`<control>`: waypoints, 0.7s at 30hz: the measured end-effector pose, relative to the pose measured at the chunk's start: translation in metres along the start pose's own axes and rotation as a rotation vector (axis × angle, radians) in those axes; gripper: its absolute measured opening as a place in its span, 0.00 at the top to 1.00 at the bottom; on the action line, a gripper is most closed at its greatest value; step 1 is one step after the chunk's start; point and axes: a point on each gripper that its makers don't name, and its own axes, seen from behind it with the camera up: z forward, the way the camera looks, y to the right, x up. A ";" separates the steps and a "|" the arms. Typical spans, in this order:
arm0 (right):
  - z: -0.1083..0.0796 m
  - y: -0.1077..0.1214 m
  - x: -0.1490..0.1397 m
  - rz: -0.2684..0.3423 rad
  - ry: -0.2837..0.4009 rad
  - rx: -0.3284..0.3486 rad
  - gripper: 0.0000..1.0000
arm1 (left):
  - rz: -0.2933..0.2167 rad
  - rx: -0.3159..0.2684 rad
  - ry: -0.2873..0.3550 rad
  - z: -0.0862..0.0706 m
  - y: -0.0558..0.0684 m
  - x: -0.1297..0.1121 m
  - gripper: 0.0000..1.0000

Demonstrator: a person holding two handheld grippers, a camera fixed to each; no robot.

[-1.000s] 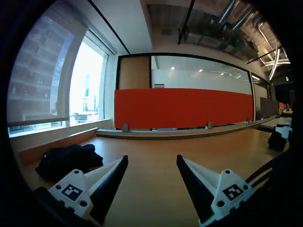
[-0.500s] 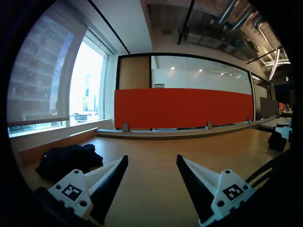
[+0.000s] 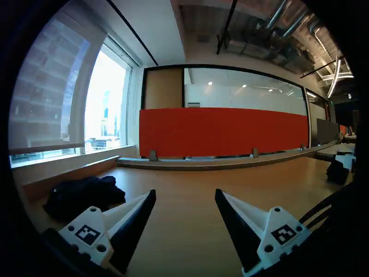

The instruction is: Fold towel

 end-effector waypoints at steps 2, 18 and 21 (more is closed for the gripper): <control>0.000 0.000 0.000 0.000 0.000 0.000 0.06 | 0.000 0.000 0.000 0.000 0.000 0.001 0.05; 0.000 0.000 0.000 0.000 0.000 0.000 0.05 | 0.000 0.000 -0.002 -0.002 -0.001 0.004 0.05; 0.000 0.000 0.000 0.000 0.000 0.000 0.05 | -0.001 -0.001 -0.002 -0.002 -0.001 0.005 0.05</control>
